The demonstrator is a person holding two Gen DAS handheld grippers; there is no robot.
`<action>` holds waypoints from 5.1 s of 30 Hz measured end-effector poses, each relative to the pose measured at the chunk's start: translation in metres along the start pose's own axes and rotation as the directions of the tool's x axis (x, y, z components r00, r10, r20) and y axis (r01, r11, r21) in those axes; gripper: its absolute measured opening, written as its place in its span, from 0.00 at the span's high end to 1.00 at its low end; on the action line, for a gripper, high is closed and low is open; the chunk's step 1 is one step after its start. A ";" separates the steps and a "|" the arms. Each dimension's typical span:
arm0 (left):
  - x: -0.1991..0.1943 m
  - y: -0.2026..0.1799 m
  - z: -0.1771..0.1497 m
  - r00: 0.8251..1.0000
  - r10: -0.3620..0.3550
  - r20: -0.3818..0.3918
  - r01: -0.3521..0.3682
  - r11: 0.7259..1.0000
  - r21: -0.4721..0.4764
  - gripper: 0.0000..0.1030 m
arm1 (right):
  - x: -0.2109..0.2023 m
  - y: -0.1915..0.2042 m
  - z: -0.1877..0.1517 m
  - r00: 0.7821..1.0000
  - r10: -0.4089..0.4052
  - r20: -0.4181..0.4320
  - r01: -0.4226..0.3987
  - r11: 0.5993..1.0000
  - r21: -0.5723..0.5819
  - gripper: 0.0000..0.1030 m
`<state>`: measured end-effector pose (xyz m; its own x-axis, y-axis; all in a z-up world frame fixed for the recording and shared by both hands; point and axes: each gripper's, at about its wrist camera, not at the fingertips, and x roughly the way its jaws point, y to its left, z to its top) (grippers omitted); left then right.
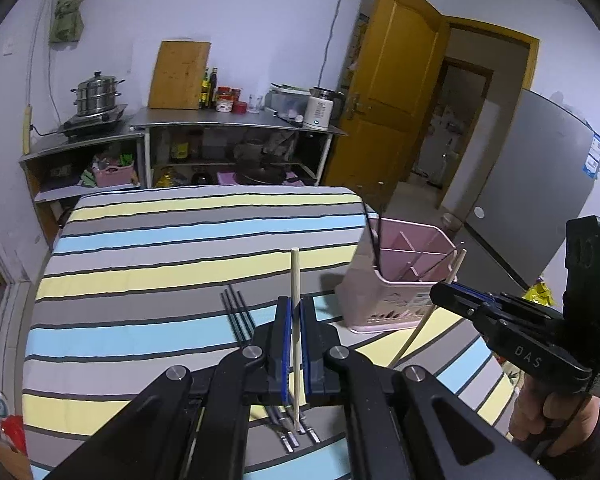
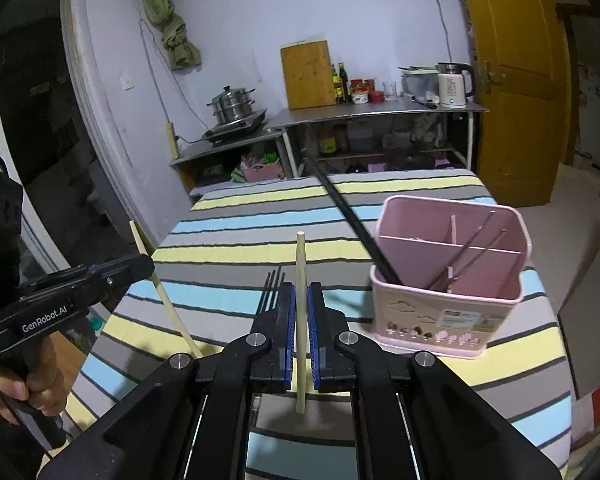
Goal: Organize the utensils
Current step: 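Lift both held wooden chopsticks and carry them over the pink holder, then lower the chopsticks into the pink holder and open both grippers, then move both open grippers back to the remaining black chopsticks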
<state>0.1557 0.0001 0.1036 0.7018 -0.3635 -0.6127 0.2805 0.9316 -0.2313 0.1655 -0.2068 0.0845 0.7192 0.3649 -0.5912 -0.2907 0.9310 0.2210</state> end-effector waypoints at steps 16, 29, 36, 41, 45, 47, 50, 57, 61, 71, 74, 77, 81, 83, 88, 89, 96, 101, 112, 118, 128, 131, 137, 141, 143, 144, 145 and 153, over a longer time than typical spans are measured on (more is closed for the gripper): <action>0.036 -0.077 0.052 0.989 -0.148 0.014 0.146 0.985 0.088 0.96 | -0.047 -0.056 0.031 0.986 -0.109 0.129 0.097 0.990 0.099 0.94; 0.052 -0.104 0.120 0.978 -0.160 0.133 0.146 0.984 0.106 0.96 | -0.067 -0.087 0.084 0.945 -0.165 0.282 0.122 0.979 0.163 0.94; 0.082 -0.103 0.116 0.980 -0.157 0.126 0.144 0.984 0.108 0.96 | -0.041 -0.097 0.081 0.951 -0.172 0.256 0.129 0.976 0.176 0.94; 0.099 -0.098 0.106 0.981 -0.164 0.108 0.153 0.983 0.103 0.96 | -0.026 -0.103 0.071 0.958 -0.174 0.228 0.135 0.975 0.177 0.94; 0.107 -0.097 0.095 0.982 -0.164 0.093 0.153 0.982 0.108 0.96 | -0.015 -0.101 0.061 0.963 -0.171 0.206 0.138 0.977 0.165 0.94; 0.110 -0.096 0.090 0.984 -0.160 0.083 0.150 0.982 0.118 0.96 | -0.011 -0.100 0.056 0.966 -0.169 0.194 0.139 0.978 0.158 0.94; 0.114 -0.095 0.080 0.985 -0.156 0.069 0.146 0.981 0.132 0.96 | -0.006 -0.098 0.048 0.969 -0.171 0.179 0.145 0.978 0.151 0.94; 0.119 -0.092 0.060 0.990 -0.141 0.030 0.136 0.981 0.140 0.96 | 0.001 -0.098 0.031 0.975 -0.174 0.140 0.154 0.977 0.145 0.94; 0.126 -0.091 0.051 0.992 -0.126 0.000 0.125 0.982 0.141 0.96 | 0.005 -0.100 0.025 0.978 -0.175 0.114 0.158 0.976 0.147 0.94; 0.122 -0.084 0.042 0.993 -0.116 -0.029 0.119 0.985 0.122 0.93 | 0.005 -0.100 0.020 0.982 -0.178 0.065 0.167 0.974 0.150 0.89; 0.112 -0.080 0.041 0.993 -0.117 -0.015 0.118 0.986 0.119 0.88 | -0.004 -0.097 0.019 0.980 -0.183 0.075 0.171 0.974 0.149 0.87; 0.100 -0.075 0.038 0.993 -0.118 0.003 0.117 0.987 0.113 0.87 | -0.012 -0.095 0.018 0.978 -0.192 0.084 0.178 0.973 0.150 0.86; 0.081 -0.068 0.032 0.993 -0.116 0.029 0.112 0.988 0.102 0.87 | -0.024 -0.089 0.016 0.977 -0.192 0.097 0.177 0.974 0.143 0.86; 0.072 -0.065 0.030 0.993 -0.114 0.041 0.110 0.989 0.096 0.87 | -0.030 -0.086 0.016 0.976 -0.193 0.105 0.178 0.975 0.136 0.86; 0.049 -0.057 0.017 0.992 -0.108 0.065 0.102 0.991 0.086 0.87 | -0.043 -0.070 0.011 0.977 -0.173 0.122 0.160 0.981 0.110 0.86; 0.044 -0.055 0.015 0.992 -0.106 0.067 0.100 0.992 0.083 0.87 | -0.045 -0.067 0.009 0.978 -0.169 0.124 0.156 0.982 0.104 0.86; 0.024 -0.042 -0.013 0.995 -0.079 0.063 0.075 0.995 0.066 0.87 | -0.052 -0.046 -0.004 0.980 -0.146 0.133 0.138 0.988 0.066 0.86; 0.016 -0.030 -0.033 0.997 -0.051 0.051 0.049 0.998 0.049 0.87 | -0.050 -0.038 -0.017 0.985 -0.121 0.120 0.115 0.992 0.052 0.86; 0.014 -0.002 -0.061 1.000 0.005 0.009 -0.004 1.000 -0.006 0.87 | -0.035 -0.016 -0.037 0.995 -0.063 0.079 0.062 0.998 0.019 0.86; 0.020 0.006 -0.068 1.000 0.023 -0.011 -0.024 0.999 -0.026 0.87 | -0.020 -0.005 -0.044 0.998 -0.038 0.048 0.038 0.999 0.001 0.86; 0.062 0.042 -0.080 0.993 0.060 -0.101 -0.072 0.991 -0.111 0.80 | 0.025 0.005 -0.056 0.998 0.008 -0.065 -0.008 1.000 -0.005 0.86; 0.081 0.051 -0.081 0.989 0.072 -0.127 -0.087 0.989 -0.123 0.80 | 0.039 0.007 -0.060 0.996 0.015 -0.093 -0.016 1.000 -0.008 0.86; 0.120 0.062 -0.080 0.982 0.078 -0.173 -0.102 0.985 -0.138 0.80 | 0.071 0.010 -0.064 0.989 0.028 -0.148 -0.029 1.000 -0.008 0.86; 0.140 0.069 -0.080 0.977 0.086 -0.194 -0.115 0.983 -0.145 0.80 | 0.084 0.012 -0.068 0.985 0.033 -0.172 -0.035 0.999 -0.009 0.86; 0.148 0.071 -0.080 0.975 0.091 -0.204 -0.123 0.981 -0.152 0.80 | 0.089 0.012 -0.070 0.983 0.035 -0.181 -0.037 0.999 -0.007 0.86; 0.151 0.072 -0.080 0.973 0.097 -0.209 -0.131 0.980 -0.152 0.80 | 0.091 0.012 -0.071 0.982 0.035 -0.186 -0.037 0.999 -0.007 0.86; 0.154 0.072 -0.081 0.973 0.100 -0.210 -0.133 0.980 -0.151 0.80 | 0.092 0.011 -0.072 0.981 0.036 -0.189 -0.037 0.999 -0.006 0.86; 0.161 0.064 -0.079 0.971 0.152 -0.183 -0.171 0.981 -0.091 0.77 | 0.098 0.006 -0.074 0.980 0.032 -0.198 -0.032 0.999 0.004 0.86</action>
<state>0.2346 0.0024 -0.0696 0.6042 -0.2093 -0.7689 0.0956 0.9770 -0.1909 0.1877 -0.1660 -0.0294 0.5699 0.3850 -0.7259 -0.3113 0.9187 0.2429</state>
